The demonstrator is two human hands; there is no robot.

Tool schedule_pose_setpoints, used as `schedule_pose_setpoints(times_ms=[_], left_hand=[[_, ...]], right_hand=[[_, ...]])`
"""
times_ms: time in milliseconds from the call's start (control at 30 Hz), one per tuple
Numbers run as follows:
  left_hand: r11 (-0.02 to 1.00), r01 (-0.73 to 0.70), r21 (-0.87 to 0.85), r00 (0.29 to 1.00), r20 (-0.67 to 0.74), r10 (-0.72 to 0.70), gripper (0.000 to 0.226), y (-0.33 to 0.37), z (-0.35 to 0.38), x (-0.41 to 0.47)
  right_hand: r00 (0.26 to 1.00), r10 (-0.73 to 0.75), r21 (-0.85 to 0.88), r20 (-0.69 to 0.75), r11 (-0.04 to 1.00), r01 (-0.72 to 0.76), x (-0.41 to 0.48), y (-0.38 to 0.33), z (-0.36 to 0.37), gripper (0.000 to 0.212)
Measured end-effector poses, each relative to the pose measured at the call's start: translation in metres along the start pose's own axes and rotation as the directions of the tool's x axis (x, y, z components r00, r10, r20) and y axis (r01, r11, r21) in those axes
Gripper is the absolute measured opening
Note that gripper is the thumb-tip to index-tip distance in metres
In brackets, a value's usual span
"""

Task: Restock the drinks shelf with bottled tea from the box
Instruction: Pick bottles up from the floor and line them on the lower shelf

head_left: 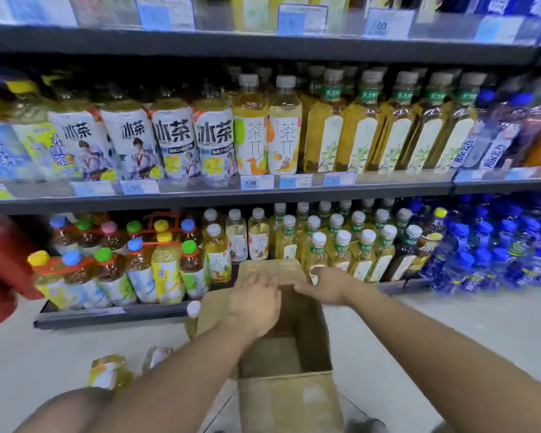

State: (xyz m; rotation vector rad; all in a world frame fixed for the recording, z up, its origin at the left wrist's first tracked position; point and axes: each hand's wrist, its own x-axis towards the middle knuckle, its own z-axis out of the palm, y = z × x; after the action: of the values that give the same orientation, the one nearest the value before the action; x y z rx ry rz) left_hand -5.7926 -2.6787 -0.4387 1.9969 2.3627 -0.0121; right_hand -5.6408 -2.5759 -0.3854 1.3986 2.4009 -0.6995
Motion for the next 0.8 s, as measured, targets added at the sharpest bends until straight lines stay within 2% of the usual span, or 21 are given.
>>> schedule_pose_setpoints(times_ms=[67,133,167,233,300,367,433,467,533,667,800], left_hand=[[0.983,0.183,0.0,0.979,0.095,-0.182,0.055,-0.021,0.015,-0.03],[0.917,0.395,-0.056,0.895,0.247,-0.371,0.055,-0.037,0.039,-0.053],[0.878,0.466,-0.104,0.853,0.317,-0.415,0.052,-0.041,0.051,-0.064],[0.837,0.507,-0.207,0.815,0.431,-0.387,0.047,-0.042,0.072,-0.081],[0.801,0.515,-0.305,0.821,0.444,-0.359,0.041,-0.036,0.081,-0.092],[0.754,0.532,-0.385,0.825,0.435,-0.36,0.039,-0.026,0.087,-0.096],[0.707,0.555,-0.439,0.815,0.457,-0.356,0.045,-0.014,0.092,-0.095],[0.692,0.556,-0.461,0.814,0.468,-0.343,0.047,-0.008,0.092,-0.095],[0.687,0.542,-0.484,0.824,0.468,-0.32,0.044,0.003,0.091,-0.091],[0.714,0.508,-0.482,0.827,0.506,-0.247,0.039,0.016,0.092,-0.082],[0.732,0.494,-0.469,0.828,0.509,-0.233,0.04,0.028,0.095,-0.072]], right_hand=[[1.0,0.023,0.088,0.008,0.996,-0.023,-0.014,-0.008,0.028,0.083],[0.997,0.053,0.176,-0.05,0.983,-0.043,-0.018,-0.014,0.055,0.087],[0.994,0.065,0.174,-0.083,0.983,-0.05,-0.019,-0.017,0.068,0.091],[0.988,0.068,0.104,-0.136,0.993,-0.054,-0.022,-0.018,0.086,0.1],[0.971,0.082,-0.089,-0.223,0.991,-0.104,-0.032,-0.013,0.093,0.094],[0.944,0.014,-0.393,-0.33,0.907,-0.151,-0.041,-0.004,0.09,0.071],[0.942,-0.069,-0.56,-0.329,0.817,-0.136,-0.042,0.006,0.088,0.044],[0.954,-0.055,-0.558,-0.295,0.82,-0.125,-0.04,0.011,0.09,0.035],[0.974,0.075,-0.487,-0.213,0.856,-0.172,-0.036,0.019,0.099,0.033],[0.928,0.319,-0.441,-0.19,0.817,-0.371,-0.03,0.036,0.118,0.05],[0.913,0.406,-0.122,-0.038,0.905,-0.408,-0.017,0.076,0.133,0.067]])
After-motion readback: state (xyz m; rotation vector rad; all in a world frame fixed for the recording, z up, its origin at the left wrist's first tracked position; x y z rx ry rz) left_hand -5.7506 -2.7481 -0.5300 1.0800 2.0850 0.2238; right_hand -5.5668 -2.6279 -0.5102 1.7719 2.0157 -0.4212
